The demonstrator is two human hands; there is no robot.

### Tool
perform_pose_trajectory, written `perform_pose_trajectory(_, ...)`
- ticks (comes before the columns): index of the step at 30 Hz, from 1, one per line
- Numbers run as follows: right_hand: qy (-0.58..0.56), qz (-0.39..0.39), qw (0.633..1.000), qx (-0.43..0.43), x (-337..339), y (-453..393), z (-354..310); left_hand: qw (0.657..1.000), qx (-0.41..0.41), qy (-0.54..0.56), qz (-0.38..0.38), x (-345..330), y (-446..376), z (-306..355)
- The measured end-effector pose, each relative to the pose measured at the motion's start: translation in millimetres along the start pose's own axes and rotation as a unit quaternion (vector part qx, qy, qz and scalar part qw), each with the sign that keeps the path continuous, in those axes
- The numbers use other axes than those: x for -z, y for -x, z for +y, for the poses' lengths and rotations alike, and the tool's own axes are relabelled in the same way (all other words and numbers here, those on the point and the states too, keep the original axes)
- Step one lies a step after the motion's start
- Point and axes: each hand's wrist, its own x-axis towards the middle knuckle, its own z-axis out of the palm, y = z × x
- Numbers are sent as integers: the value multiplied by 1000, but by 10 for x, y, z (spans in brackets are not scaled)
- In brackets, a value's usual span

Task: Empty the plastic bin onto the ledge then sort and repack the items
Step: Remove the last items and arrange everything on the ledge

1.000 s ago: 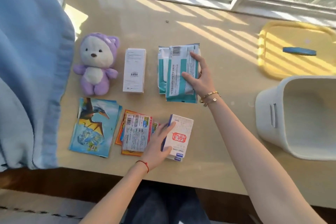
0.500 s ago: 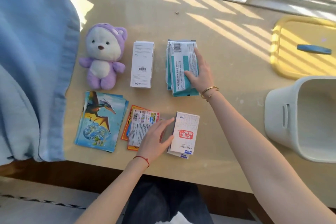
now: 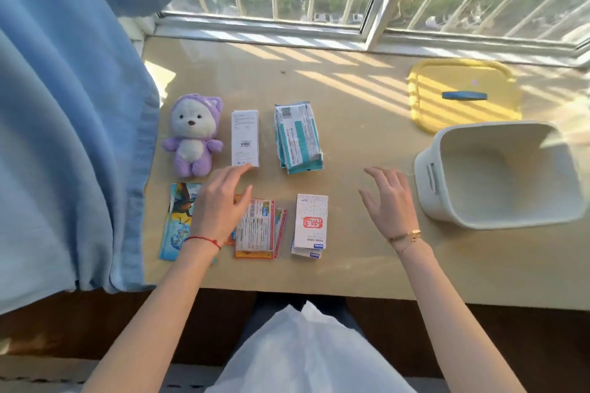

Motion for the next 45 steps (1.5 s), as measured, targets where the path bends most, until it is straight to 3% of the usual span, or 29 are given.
perform_pose_trajectory(14,-9,147,985,-88,1101,1761,143,991,-128,-27,24,507,625,908)
perform_pose_trajectory(24,-21,170,975,-139,1664,2830,1158,983,-180,-12,20,-50,1141,2163)
perform_pose_trajectory(35,-6,117,987,-107,2590,3469,2758,989,-134,20,59,-892,1998,3757)
perform_pose_trajectory(45,-36,60,996,-48,2743,2976,3286,995,-46,16,86,-1108,2076,4169)
